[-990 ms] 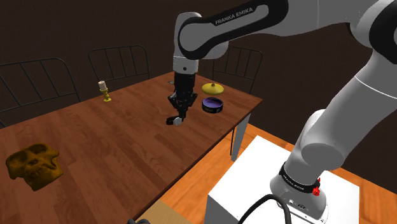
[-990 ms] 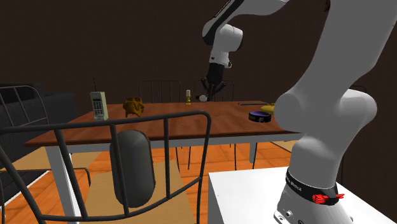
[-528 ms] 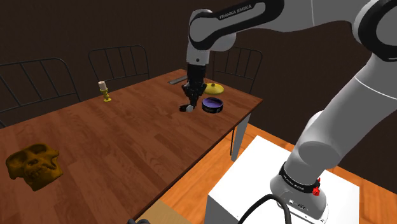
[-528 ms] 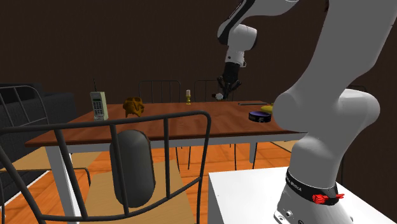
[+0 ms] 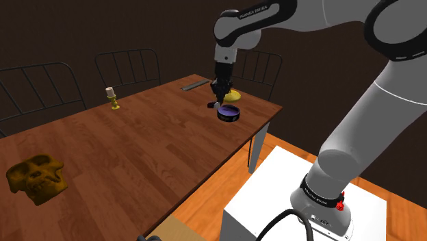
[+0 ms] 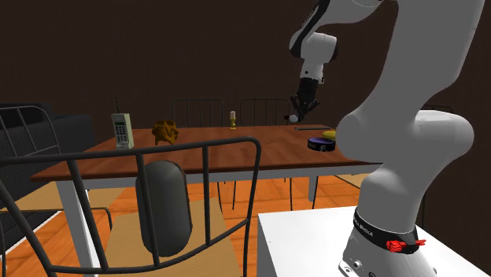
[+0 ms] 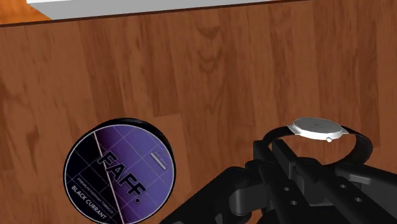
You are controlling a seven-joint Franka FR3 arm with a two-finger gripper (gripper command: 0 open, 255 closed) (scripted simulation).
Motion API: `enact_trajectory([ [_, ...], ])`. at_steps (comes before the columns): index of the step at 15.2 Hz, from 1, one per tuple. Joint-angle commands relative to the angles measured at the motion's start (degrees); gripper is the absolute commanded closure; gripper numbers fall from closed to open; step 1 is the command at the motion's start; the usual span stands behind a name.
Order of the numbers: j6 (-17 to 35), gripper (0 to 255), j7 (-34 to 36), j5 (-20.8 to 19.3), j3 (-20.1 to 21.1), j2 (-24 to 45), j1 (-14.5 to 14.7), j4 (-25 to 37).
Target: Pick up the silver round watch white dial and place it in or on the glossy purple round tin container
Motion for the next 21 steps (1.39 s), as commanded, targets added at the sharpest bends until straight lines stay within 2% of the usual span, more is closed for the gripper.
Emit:
enact_trajectory([
  [1,-1.4,255,-2.4,-0.7,-1.5,1.5,-1.3,2.3],
  [8,-5.1,255,-10.5,-2.2,-6.3,8.2,-5.6,11.0],
  [11,-7.3,255,-14.4,-2.5,-8.4,12.6,-7.8,16.9],
  [21,-0.2,255,-15.7,-2.0,-8.3,14.3,-7.8,11.3],
])
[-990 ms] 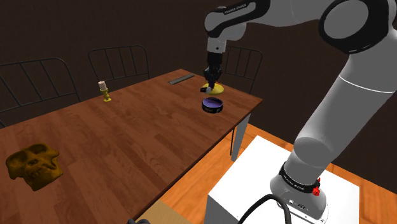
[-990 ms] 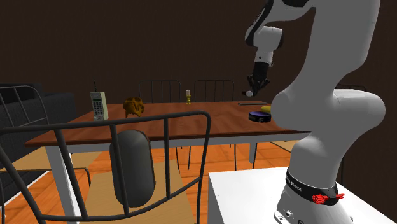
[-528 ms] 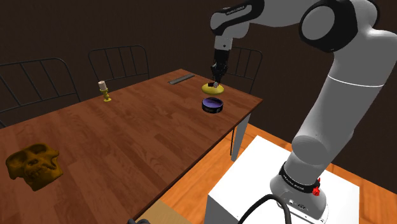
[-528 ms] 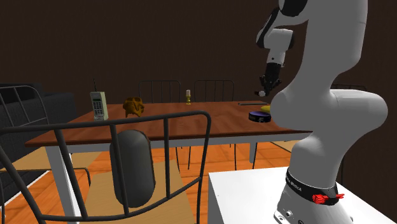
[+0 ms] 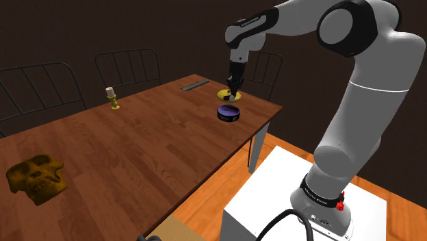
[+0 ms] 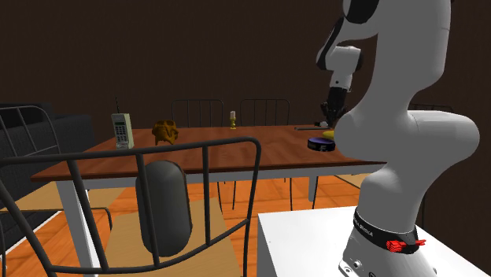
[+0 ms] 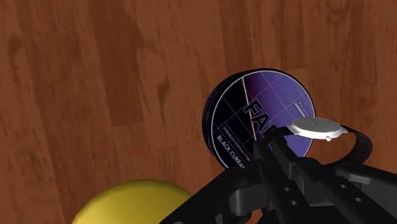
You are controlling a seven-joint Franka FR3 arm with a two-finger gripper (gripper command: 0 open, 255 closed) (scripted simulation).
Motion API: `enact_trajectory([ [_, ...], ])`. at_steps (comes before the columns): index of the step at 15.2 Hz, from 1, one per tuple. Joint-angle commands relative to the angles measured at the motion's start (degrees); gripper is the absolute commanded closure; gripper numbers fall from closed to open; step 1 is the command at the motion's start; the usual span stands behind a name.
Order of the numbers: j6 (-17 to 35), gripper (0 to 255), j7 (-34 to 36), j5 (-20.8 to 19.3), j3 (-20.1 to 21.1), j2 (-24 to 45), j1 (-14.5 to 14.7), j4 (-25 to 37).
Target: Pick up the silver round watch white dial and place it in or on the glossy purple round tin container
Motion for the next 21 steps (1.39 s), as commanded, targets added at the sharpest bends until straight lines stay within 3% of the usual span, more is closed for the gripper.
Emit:
enact_trajectory([
  [1,1.5,255,-0.3,0.2,0.0,0.6,0.0,-0.9],
  [6,5.0,255,-1.0,0.6,0.1,2.0,0.1,-3.1],
  [14,5.0,255,-1.0,0.6,0.1,2.0,0.1,-3.1],
  [15,5.0,0,-1.0,0.6,0.1,2.0,0.1,-3.1],
  [21,3.2,0,-0.8,0.4,0.0,1.7,-0.1,-1.5],
])
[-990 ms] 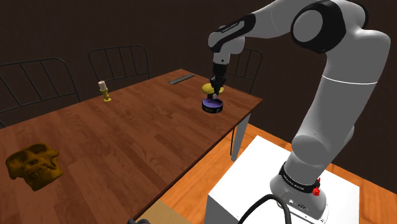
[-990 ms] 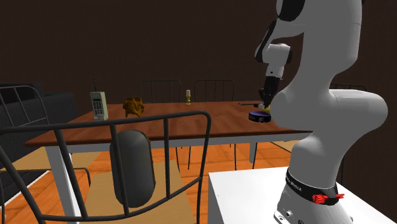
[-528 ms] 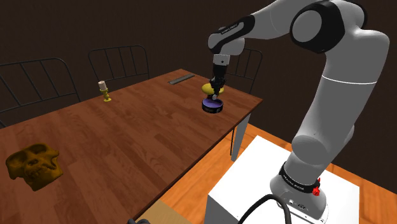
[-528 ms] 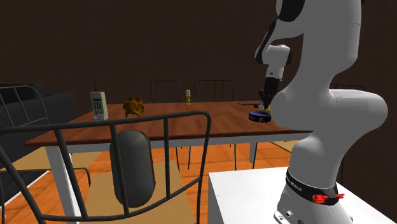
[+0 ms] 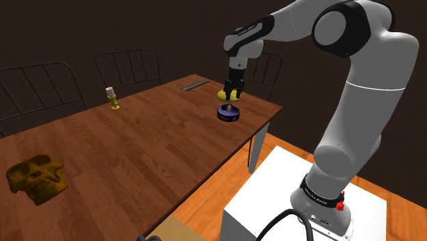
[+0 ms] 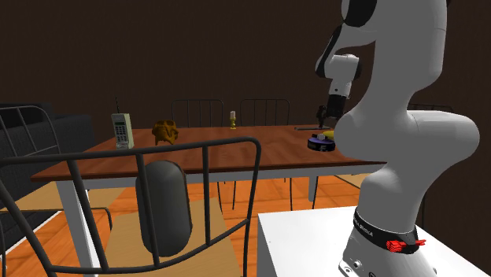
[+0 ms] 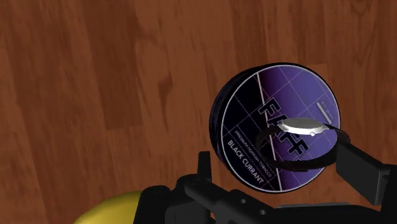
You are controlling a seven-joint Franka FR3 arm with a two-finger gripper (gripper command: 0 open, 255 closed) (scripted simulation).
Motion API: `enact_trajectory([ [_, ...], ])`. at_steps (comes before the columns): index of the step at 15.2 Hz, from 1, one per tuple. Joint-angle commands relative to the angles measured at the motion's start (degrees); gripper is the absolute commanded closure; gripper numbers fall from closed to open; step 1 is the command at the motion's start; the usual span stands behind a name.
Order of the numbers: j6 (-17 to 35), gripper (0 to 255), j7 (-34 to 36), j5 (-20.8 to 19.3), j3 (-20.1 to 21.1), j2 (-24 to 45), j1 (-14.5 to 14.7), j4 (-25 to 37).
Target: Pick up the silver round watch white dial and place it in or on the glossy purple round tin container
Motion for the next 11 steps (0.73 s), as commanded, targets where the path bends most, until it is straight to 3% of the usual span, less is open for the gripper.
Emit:
enact_trajectory([
  [1,-3.0,0,0.2,-0.3,-0.2,-0.5,-0.2,2.5],
  [3,-6.4,0,0.4,-0.6,-0.4,-0.7,-0.5,5.6],
  [11,-6.4,0,0.4,-0.6,-0.4,-0.7,-0.5,5.6],
])
